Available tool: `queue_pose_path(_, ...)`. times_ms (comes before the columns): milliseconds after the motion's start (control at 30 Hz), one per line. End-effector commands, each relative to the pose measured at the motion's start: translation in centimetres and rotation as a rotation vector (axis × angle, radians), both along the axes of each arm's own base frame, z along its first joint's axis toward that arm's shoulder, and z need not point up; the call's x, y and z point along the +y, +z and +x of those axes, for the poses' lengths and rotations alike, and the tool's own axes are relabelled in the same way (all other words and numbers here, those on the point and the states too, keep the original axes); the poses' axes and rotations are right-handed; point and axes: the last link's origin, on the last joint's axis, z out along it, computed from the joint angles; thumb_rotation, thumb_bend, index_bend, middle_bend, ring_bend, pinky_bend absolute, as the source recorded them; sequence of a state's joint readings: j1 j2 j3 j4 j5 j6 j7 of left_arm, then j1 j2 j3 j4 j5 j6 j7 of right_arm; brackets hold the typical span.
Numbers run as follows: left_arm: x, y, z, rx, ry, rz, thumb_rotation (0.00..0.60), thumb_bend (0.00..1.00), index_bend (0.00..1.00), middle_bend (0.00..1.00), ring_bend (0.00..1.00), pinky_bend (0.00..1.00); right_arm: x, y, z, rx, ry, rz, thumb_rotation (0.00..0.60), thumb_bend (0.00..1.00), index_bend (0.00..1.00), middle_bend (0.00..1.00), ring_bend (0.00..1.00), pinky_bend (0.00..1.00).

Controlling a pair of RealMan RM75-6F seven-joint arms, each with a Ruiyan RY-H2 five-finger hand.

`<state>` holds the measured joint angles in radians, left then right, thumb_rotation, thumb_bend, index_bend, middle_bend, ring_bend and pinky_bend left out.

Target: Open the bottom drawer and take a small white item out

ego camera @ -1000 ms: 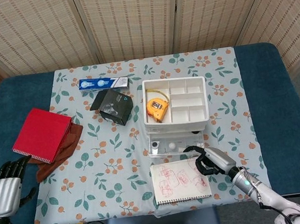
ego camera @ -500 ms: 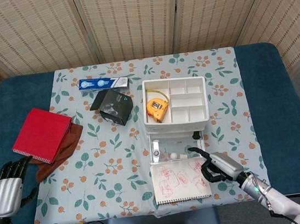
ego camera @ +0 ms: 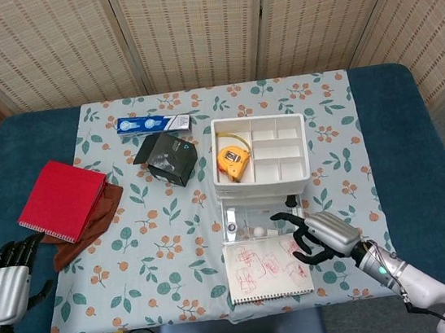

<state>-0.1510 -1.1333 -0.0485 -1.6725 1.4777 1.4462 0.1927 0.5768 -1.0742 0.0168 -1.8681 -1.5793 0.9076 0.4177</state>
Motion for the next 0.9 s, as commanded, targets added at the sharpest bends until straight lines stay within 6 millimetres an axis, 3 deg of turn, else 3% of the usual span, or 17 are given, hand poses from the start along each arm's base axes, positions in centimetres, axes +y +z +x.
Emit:
queue_pose_path(33, -0.1, 0.1, 0.0, 0.000, -0.001, 0.002, 0.600, 0.23, 0.11, 0.16, 0.17, 0.12, -1.3, 0.3, 1.7, 0.056, 0.083, -0.014, 0.600, 0.35, 0.23, 0.75, 0.93, 0.95)
queue_pose_path(133, -0.1, 0.2, 0.0, -0.002, -0.001, 0.007, 0.600, 0.23, 0.11, 0.16, 0.17, 0.12, -3.0, 0.2, 2.9, 0.156, 0.183, -0.044, 0.600, 0.34, 0.32, 0.76, 0.93, 0.98)
queue_pose_path(267, -0.3, 0.2, -0.2, 0.001, 0.008, 0.007, 0.600, 0.23, 0.11, 0.16, 0.17, 0.12, -4.7, -0.8, 4.0, 0.260, 0.274, -0.057, 0.600, 0.34, 0.33, 0.78, 0.93, 0.98)
queue_pose_path(567, -0.2, 0.2, -0.3, 0.002, 0.015, 0.010, 0.600, 0.23, 0.11, 0.16, 0.17, 0.12, -6.7, -3.2, 5.5, 0.498, 0.494, -0.040, 0.600, 0.35, 0.37, 0.83, 0.98, 0.98)
queue_pose_path(900, -0.2, 0.4, -0.6, 0.005, 0.030, 0.019, 0.600, 0.23, 0.11, 0.16, 0.17, 0.12, -8.6, -3.2, 7.0, 0.624, 0.620, -0.086, 0.600, 0.37, 0.37, 0.83, 0.99, 0.98)
